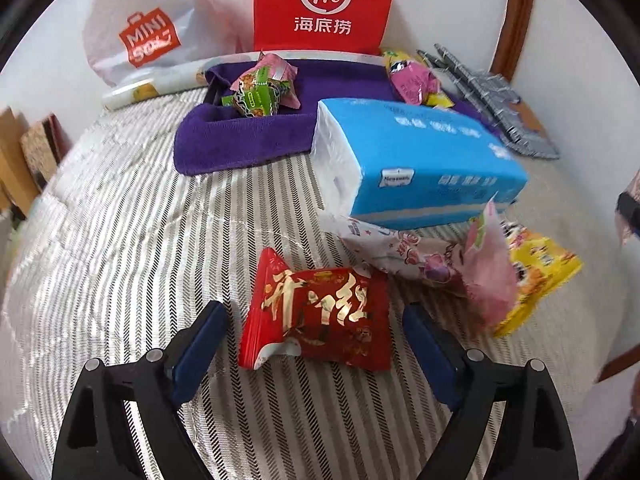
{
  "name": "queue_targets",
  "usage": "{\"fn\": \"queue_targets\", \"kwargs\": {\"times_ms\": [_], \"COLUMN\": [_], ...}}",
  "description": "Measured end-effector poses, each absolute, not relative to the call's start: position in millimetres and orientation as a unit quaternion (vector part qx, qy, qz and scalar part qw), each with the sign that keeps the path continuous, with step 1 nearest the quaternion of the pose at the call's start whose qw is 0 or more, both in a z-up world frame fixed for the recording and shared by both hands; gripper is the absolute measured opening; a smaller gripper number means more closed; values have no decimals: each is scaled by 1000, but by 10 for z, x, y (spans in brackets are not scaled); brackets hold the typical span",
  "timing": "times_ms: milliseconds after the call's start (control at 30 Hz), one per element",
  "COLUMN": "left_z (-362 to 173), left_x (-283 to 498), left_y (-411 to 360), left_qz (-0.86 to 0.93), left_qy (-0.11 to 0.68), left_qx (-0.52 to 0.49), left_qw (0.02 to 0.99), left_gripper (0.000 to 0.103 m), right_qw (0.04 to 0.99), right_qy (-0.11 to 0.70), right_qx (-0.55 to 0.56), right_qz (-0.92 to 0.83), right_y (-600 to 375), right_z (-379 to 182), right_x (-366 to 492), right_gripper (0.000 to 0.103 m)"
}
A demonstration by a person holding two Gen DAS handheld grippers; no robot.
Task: Organize snacks
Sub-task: 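Grasp the red packet with the left tool and lift it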
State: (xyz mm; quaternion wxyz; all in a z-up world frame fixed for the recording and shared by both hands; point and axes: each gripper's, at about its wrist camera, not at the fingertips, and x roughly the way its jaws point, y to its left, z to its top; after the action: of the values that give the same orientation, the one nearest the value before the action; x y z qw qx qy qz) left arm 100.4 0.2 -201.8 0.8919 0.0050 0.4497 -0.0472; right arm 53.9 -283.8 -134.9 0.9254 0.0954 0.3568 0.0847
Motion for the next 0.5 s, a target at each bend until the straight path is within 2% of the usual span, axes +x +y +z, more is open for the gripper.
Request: {"fn": "queue_targets", "kwargs": {"times_ms": [67,133,233,500], "left_z": [-2033,-2004,-1954,-1855], "left_x": [1000,994,1013,1158], "left_y": [-62,-40,82,549], "left_qz": [-31,-34,-36,1], "left_qy": [442,431,430,417], "left_qx": [29,28,29,12], "left_qw": [896,901,902,909], "left_gripper": [86,65,48,46], "right_qw": [923,921,919,908], "right_qy": [363,368,376,404], "right_qx": [97,96,89,70], "right_qz": [84,83,82,86], "right_y": [-2845,-2840,-2801,-2652], "right_z": [-1400,-1448,-1526,-1796], "right_x": [564,584,631,841], "right_gripper": [38,38,38,38]}}
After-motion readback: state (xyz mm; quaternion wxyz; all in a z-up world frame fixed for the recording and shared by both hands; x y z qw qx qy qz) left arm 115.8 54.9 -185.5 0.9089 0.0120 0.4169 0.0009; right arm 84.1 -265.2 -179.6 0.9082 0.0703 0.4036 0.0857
